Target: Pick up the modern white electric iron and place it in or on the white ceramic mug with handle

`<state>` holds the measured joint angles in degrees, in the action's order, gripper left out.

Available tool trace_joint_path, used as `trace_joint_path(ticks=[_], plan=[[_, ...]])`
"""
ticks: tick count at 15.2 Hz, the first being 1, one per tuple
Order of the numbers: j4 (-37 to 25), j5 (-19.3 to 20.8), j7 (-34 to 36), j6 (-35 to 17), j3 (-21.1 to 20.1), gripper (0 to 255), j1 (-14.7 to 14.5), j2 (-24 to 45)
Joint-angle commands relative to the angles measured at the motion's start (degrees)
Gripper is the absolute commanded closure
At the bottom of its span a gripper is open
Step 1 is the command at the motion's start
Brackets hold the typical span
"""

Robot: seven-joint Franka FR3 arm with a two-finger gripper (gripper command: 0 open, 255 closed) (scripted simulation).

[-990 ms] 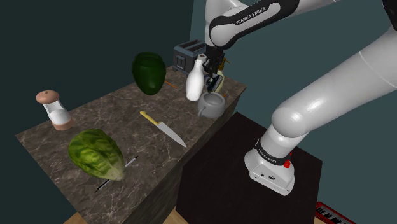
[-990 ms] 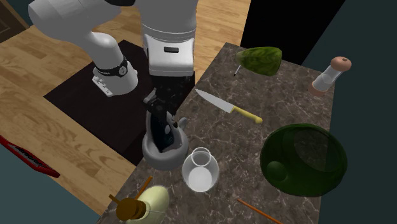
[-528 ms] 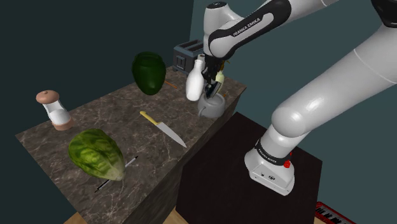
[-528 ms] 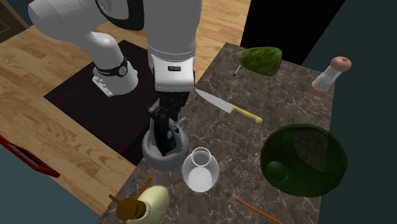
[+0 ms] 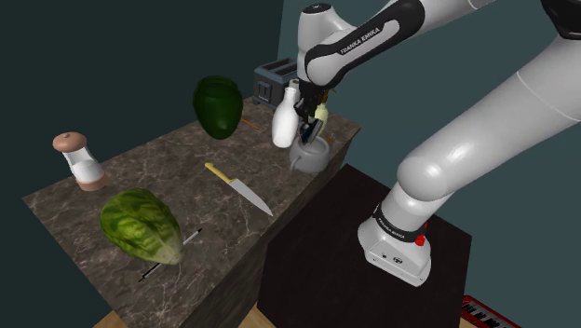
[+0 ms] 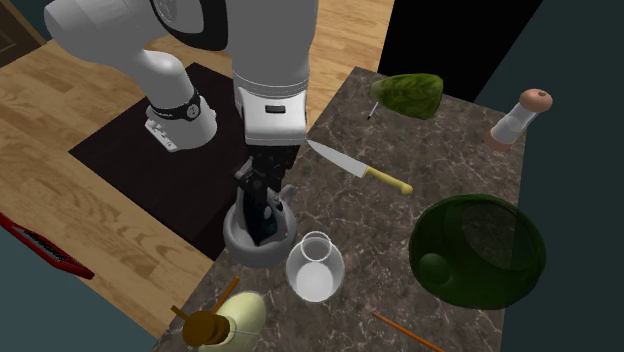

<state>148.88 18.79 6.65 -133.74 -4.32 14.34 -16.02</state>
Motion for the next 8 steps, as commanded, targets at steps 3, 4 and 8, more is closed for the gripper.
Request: trace_joint_path(ticks=[3,4,8], plan=[[0.2,0.0,0.1,-0.1,0.0,0,0.0,0.5],[0.2,0.0,0.1,-0.1,0.0,0,0.0,0.5],[-1.3,-1.6,-1.0,4.3,-0.3,0,-0.8,-2.4]])
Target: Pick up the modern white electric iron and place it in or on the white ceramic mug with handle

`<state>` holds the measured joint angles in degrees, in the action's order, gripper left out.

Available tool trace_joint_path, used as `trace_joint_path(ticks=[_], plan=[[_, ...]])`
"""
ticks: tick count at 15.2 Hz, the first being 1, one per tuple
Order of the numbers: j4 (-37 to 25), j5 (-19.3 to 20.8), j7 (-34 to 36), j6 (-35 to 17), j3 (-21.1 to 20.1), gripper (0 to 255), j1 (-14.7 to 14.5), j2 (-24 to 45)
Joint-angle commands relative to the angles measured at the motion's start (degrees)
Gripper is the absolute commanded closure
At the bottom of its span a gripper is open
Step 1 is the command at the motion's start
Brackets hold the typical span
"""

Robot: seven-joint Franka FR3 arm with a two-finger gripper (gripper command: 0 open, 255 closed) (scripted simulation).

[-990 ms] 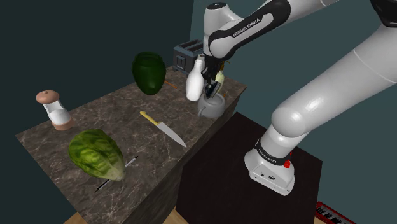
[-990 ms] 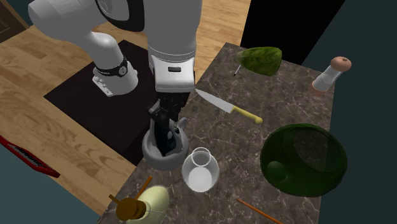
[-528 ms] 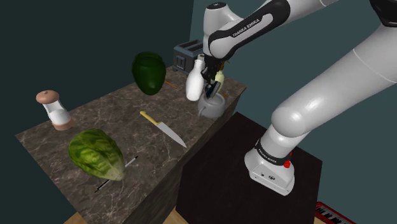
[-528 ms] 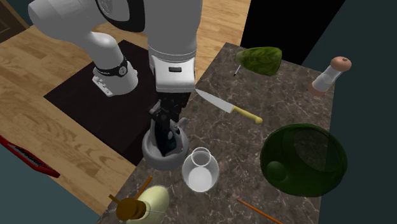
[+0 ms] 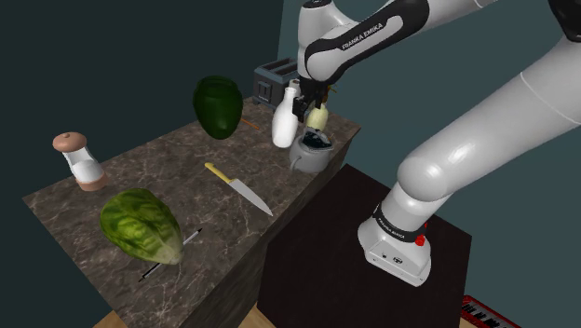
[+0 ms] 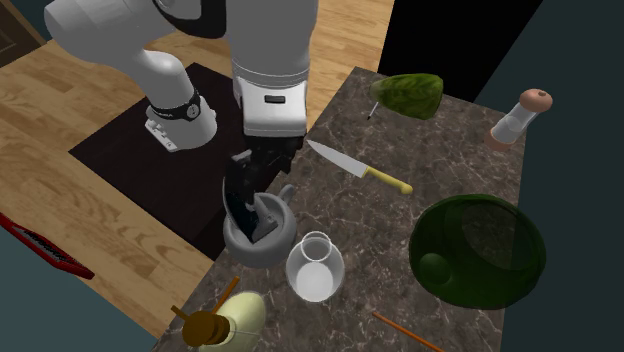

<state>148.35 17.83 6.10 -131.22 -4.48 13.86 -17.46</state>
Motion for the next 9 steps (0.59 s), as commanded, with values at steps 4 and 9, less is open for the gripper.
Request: trace_joint_path(ticks=[4,9], plan=[[-2.5,-1.9,-1.1,5.7,-0.5,0,-1.0,-3.1],[-2.5,-1.9,-1.1,5.7,-0.5,0,-1.0,-3.1]])
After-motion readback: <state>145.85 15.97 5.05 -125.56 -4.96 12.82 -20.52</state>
